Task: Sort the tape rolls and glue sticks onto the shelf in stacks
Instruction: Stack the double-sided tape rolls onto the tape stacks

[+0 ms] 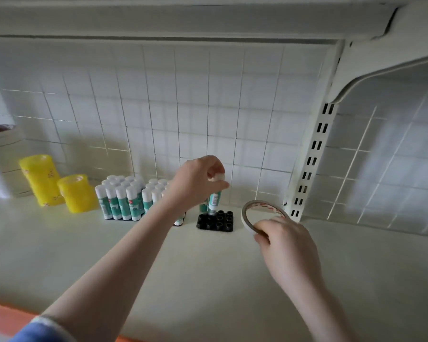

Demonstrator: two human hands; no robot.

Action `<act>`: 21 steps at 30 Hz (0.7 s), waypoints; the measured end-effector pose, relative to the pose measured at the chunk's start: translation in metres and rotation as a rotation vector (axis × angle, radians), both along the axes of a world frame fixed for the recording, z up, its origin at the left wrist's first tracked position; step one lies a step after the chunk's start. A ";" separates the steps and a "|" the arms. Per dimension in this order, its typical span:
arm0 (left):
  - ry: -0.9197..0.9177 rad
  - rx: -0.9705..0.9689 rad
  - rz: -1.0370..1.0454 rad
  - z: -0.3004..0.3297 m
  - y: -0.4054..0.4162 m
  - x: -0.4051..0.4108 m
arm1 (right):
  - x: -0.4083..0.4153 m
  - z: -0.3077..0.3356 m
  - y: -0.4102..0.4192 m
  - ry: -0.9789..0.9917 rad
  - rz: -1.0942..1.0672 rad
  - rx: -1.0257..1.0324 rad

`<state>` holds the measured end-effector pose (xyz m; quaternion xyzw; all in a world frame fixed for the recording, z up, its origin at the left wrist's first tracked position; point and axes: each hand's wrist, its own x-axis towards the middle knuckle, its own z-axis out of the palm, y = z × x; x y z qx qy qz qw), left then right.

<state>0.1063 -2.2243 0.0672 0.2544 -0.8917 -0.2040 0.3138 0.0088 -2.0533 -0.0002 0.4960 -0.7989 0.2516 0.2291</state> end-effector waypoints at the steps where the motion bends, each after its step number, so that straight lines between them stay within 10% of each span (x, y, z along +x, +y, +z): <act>1: -0.006 -0.008 -0.012 -0.001 -0.004 -0.003 | 0.000 -0.001 -0.003 -0.001 -0.012 0.005; 21: -0.038 0.050 0.000 -0.042 -0.032 -0.043 | -0.008 -0.020 -0.005 0.041 -0.106 0.006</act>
